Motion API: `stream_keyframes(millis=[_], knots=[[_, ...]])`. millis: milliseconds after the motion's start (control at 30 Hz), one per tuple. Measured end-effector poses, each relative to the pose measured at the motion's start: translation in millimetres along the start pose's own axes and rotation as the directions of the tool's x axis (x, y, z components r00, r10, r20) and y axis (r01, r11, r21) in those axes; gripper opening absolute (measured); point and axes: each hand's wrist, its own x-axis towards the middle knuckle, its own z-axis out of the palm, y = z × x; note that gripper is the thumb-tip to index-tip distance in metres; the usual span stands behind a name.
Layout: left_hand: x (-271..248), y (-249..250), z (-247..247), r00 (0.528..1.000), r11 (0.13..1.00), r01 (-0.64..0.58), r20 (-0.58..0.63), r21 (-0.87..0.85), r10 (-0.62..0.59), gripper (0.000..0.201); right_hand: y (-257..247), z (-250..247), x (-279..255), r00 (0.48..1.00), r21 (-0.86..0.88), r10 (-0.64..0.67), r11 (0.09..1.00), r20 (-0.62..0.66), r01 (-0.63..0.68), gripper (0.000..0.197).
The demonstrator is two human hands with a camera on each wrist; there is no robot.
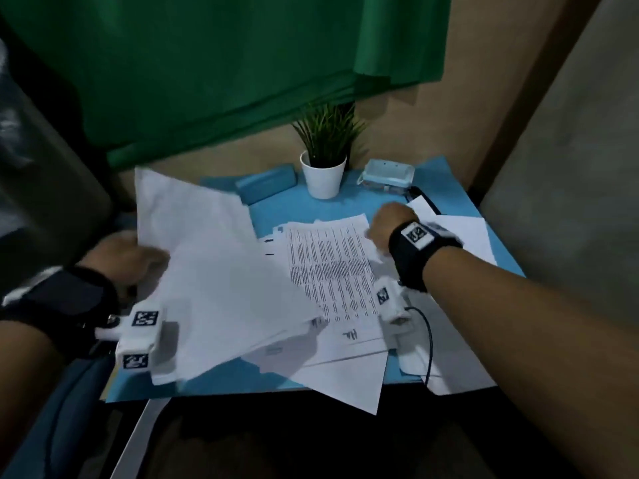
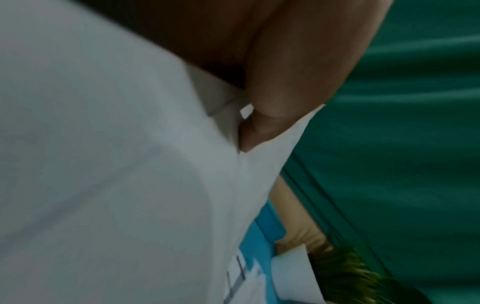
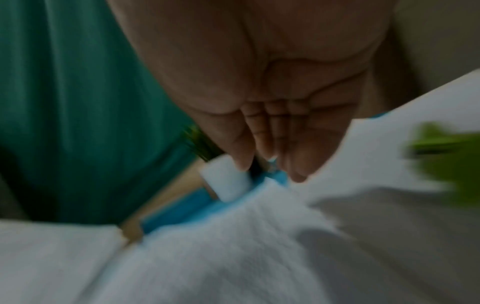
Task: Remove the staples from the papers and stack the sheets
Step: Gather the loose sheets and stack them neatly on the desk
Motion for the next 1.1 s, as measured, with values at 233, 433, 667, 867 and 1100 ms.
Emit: stream_keyframes(millis=[233,433,667,867,1100], knots=[[3.6,-67.0,23.3,0.99,0.997,0.067,0.126,-0.043,-0.061,0.021,29.5,51.0,-7.7,0.989,-0.273,0.101,0.96,0.106,-0.069,0.058],[-0.5,-71.5,36.2,0.989,0.978,0.126,0.105,-0.168,-0.109,0.015,24.1,52.4,1.0,0.995,-0.109,0.087,0.991,0.057,-0.081,0.037],[-4.0,-77.6,20.7,0.983,0.947,0.178,0.095,-0.269,-0.157,0.028,9.0,-32.0,-23.2,0.761,0.247,-0.205,0.867,-0.615,0.433,0.013],[-10.9,-64.8,37.9,0.974,0.93,0.206,0.153,-0.304,-0.165,0.022,-16.6,-4.9,-13.6,0.957,0.701,-0.086,0.663,-0.278,0.263,0.015],[-1.9,-54.4,53.6,0.952,0.851,0.3,0.195,-0.431,-0.236,0.045,-22.6,109.0,-42.4,0.988,0.302,-0.151,0.944,0.035,0.134,0.03]])
